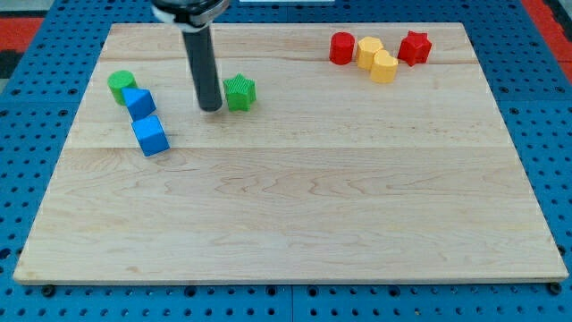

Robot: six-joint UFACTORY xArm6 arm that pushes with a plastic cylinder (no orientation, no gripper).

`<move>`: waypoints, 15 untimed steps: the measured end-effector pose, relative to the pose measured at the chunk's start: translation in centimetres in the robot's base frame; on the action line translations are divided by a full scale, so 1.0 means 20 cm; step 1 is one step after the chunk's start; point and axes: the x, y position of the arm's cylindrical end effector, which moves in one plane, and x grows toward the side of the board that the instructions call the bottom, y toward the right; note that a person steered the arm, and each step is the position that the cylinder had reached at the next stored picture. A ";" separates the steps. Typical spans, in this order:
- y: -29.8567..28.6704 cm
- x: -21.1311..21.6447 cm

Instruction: Move blue cube towards the top

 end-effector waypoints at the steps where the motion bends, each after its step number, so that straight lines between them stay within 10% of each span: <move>1: 0.00 0.21; 2: -0.07 0.44; 4: -0.43 0.23; 13: 0.16 -0.58; 15: -0.18 -0.47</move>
